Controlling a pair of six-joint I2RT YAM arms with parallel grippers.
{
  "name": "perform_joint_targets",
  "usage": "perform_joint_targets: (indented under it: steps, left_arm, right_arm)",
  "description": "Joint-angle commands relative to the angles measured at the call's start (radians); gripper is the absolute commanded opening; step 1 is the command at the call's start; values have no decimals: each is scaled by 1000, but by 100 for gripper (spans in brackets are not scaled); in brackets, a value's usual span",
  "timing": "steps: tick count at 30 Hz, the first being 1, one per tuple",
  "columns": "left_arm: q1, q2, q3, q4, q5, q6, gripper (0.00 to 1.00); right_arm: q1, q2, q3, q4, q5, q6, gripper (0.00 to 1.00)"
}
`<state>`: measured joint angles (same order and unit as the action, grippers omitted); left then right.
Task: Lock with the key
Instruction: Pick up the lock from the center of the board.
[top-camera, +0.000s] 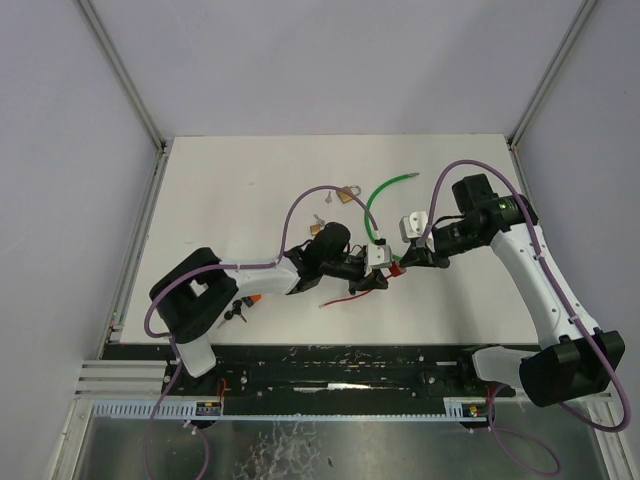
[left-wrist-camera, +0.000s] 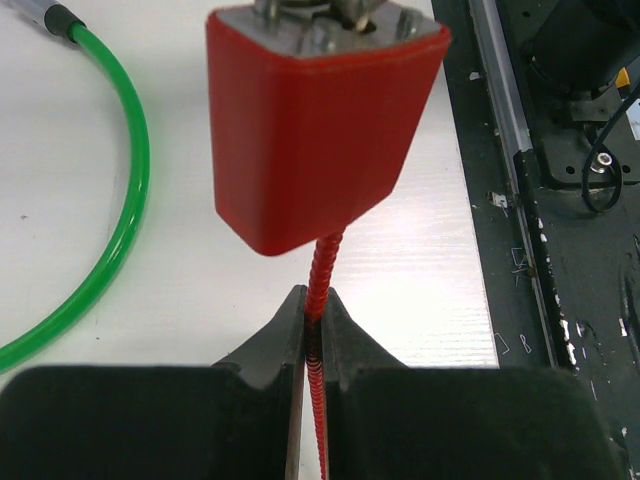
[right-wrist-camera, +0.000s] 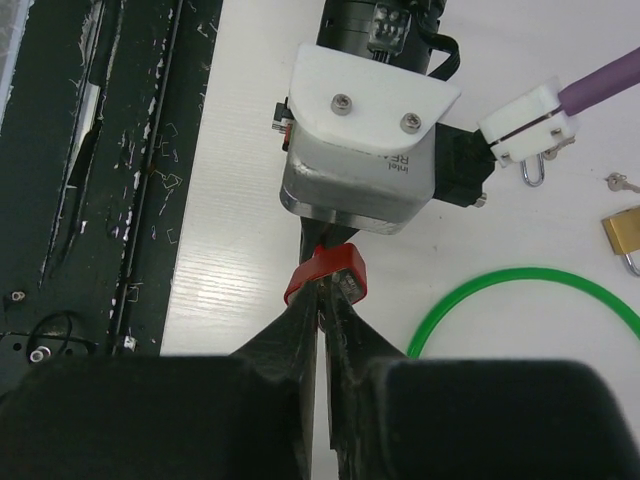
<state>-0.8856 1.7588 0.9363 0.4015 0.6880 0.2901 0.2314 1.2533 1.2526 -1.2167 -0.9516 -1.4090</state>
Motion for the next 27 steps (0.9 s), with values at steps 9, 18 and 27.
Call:
perform_joint_targets:
  steps: [9,18,27]
  left_arm:
    - [2,-29,-4,74,0,9,1]
    - [3,-43,-38,160,-146,-36,1]
    - [1,-55,-81,265,-274,-90,1]
  right_arm:
    - [11,-27,-14,59,-6,88,3]
    - [-20,-172,-114,344,1,455,73]
    - [-178,-315,-493,1062,-235,1054,99]
